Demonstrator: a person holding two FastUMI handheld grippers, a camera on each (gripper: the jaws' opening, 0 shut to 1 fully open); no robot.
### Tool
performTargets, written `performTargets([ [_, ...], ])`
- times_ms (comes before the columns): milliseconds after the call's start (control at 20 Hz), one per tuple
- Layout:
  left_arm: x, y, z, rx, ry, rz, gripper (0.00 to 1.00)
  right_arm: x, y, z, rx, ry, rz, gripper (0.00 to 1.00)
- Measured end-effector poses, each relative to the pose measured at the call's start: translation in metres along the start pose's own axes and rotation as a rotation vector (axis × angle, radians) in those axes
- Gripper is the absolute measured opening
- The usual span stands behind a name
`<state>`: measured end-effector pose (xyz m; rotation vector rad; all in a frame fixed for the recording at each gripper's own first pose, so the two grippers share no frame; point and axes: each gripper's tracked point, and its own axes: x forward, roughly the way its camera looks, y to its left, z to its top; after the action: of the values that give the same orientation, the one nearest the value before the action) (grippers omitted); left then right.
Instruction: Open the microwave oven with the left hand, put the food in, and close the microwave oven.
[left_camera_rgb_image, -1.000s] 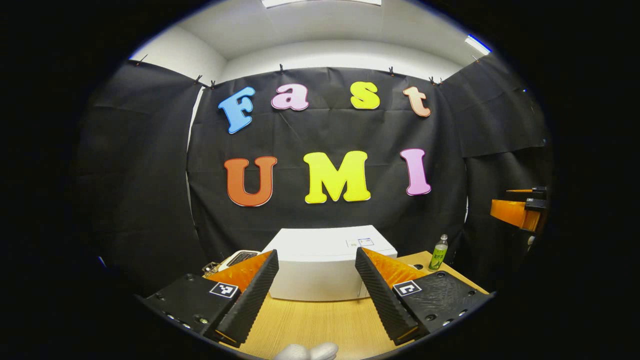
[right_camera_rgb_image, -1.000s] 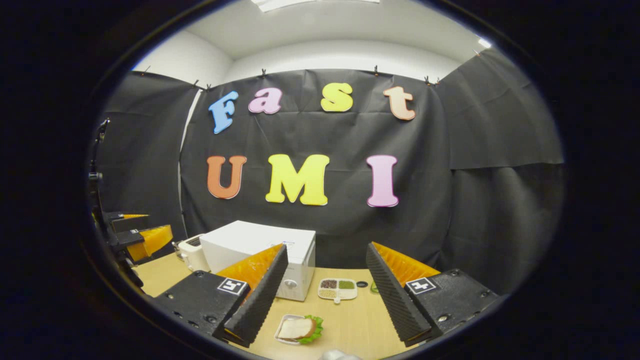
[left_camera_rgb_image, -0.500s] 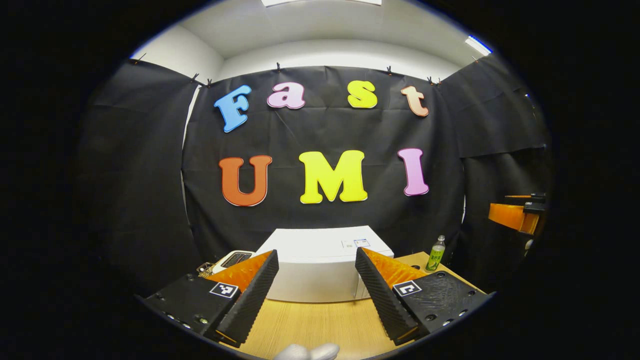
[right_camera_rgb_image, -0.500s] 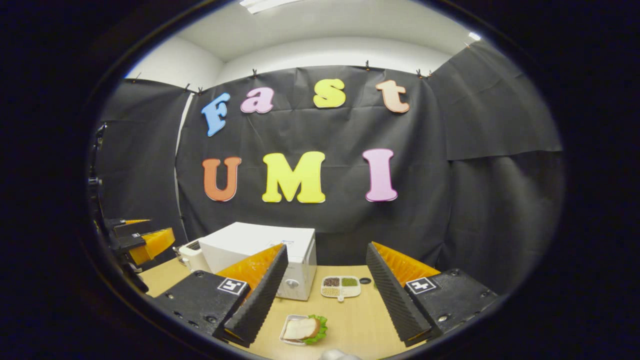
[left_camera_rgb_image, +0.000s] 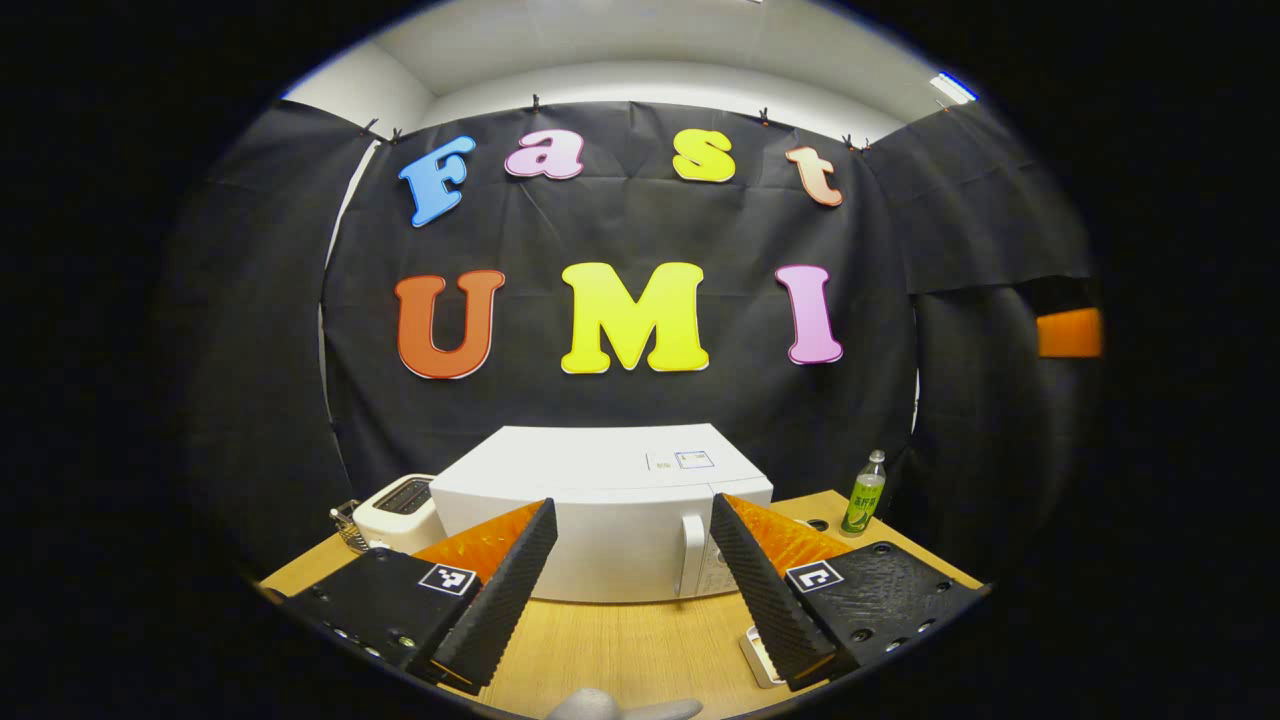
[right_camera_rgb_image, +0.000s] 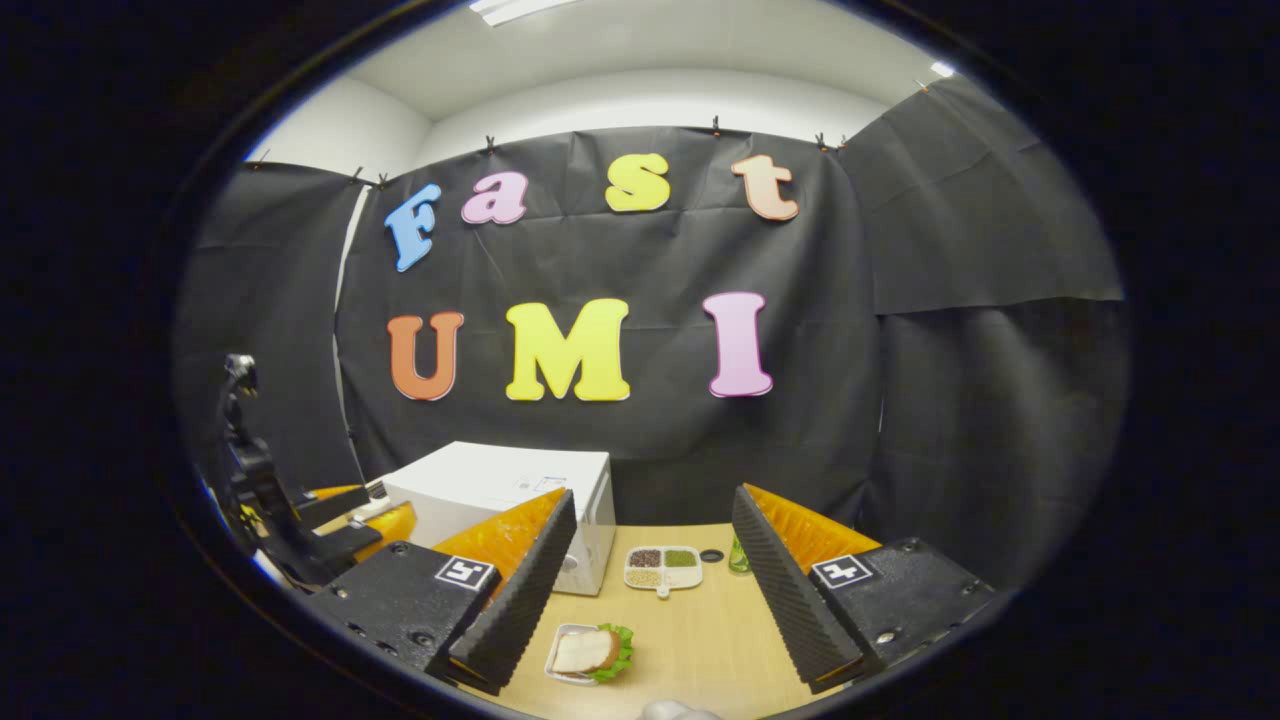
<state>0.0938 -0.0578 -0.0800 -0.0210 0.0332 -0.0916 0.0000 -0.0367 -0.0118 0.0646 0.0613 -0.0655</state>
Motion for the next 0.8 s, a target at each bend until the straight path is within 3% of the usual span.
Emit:
performTargets([
  [200, 0.052, -0.023, -0.052, 0.055, 0.038, -0.019, 0.96, -0.007, -0.006, -0.011, -0.003, 0.046, -0.022, 0.92],
  [250, 0.065, -0.029, -0.068, 0.045, 0.059, -0.027, 0.96, -0.007, -0.008, -0.013, -0.008, 0.056, -0.027, 1.0],
  [300, 0.078, -0.037, -0.083, 0.037, 0.086, -0.033, 0.96, -0.008, -0.01, -0.016, -0.023, 0.072, -0.037, 0.92],
  [350, 0.091, -0.041, -0.095, 0.038, 0.103, -0.036, 0.9, -0.008, -0.014, -0.02, -0.036, 0.085, -0.049, 0.92],
  [400, 0.102, -0.047, -0.106, 0.035, 0.116, -0.039, 0.95, -0.008, -0.017, -0.021, -0.045, 0.096, -0.06, 0.92],
  [550, 0.13, -0.056, -0.128, 0.036, 0.128, -0.044, 0.9, -0.008, -0.029, -0.024, -0.069, 0.116, -0.098, 0.92],
  [600, 0.136, -0.055, -0.131, 0.04, 0.13, -0.039, 0.84, -0.007, -0.032, -0.026, -0.073, 0.125, -0.107, 1.0],
  [650, 0.141, -0.055, -0.136, 0.037, 0.131, -0.044, 0.79, -0.007, -0.033, -0.029, -0.076, 0.134, -0.111, 1.0],
  [700, 0.145, -0.055, -0.137, 0.024, 0.128, -0.039, 0.63, -0.005, -0.034, -0.031, -0.08, 0.144, -0.115, 1.0],
  [750, 0.145, -0.055, -0.138, 0.015, 0.13, -0.034, 0.66, -0.003, -0.036, -0.032, -0.082, 0.151, -0.117, 1.0],
  [800, 0.144, -0.053, -0.135, 0.004, 0.125, -0.02, 0.51, -0.003, -0.036, -0.033, -0.084, 0.156, -0.114, 1.0],
])
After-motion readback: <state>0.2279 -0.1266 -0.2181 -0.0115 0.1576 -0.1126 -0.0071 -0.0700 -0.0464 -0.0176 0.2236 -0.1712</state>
